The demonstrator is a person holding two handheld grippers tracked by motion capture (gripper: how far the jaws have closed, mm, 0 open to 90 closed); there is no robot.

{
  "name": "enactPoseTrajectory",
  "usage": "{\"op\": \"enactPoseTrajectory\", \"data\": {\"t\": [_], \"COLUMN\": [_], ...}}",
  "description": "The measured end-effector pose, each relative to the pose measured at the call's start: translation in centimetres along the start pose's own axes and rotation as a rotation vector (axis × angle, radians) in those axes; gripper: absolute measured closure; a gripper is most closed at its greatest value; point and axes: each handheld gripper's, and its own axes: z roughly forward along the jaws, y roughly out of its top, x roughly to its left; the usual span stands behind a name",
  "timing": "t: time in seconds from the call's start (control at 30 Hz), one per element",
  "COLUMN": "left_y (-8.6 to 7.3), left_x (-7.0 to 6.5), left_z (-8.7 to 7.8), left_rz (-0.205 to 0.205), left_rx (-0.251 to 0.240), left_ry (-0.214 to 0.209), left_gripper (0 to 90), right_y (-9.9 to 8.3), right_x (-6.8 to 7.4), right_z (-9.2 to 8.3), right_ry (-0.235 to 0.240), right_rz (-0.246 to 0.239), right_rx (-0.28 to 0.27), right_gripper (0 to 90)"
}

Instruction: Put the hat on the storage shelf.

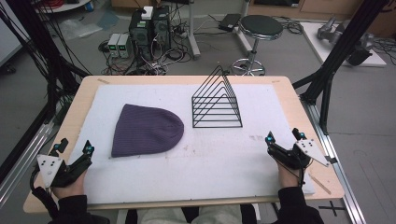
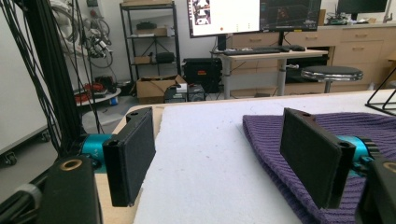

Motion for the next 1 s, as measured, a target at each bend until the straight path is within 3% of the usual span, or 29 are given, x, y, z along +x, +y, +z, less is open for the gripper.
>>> {"op": "enactPoseTrajectory", "data": {"t": [0.73, 0.87, 0.9, 1.0], "left_y": [0.0, 0.3, 0.7, 1.6], "left_x": [-0.1, -0.3, -0.5, -0.9], "left_z": [0.2, 0.7, 0.9, 1.1], "left_rz": [0.015, 0.018, 0.037, 0.040], "left_rx": [0.017, 0.034, 0.047, 0.033], "left_ry": [-0.006, -0.024, -0.036, -0.065], "left_gripper": [23.7, 21.3, 21.1, 21.1], "right_y": [0.0, -0.1, -0.1, -0.1], "right_x": [-0.1, -0.1, -0.1, -0.1], "right_z": [0.1, 0.1, 0.2, 0.2], "right_ry": [0.008, 0.009, 0.010, 0.018], "right_rz": [0.013, 0.017, 0.018, 0.018], "right_rx": [0.005, 0.014, 0.013, 0.018], "right_gripper": [6.5, 6.5, 6.5, 6.5]}}
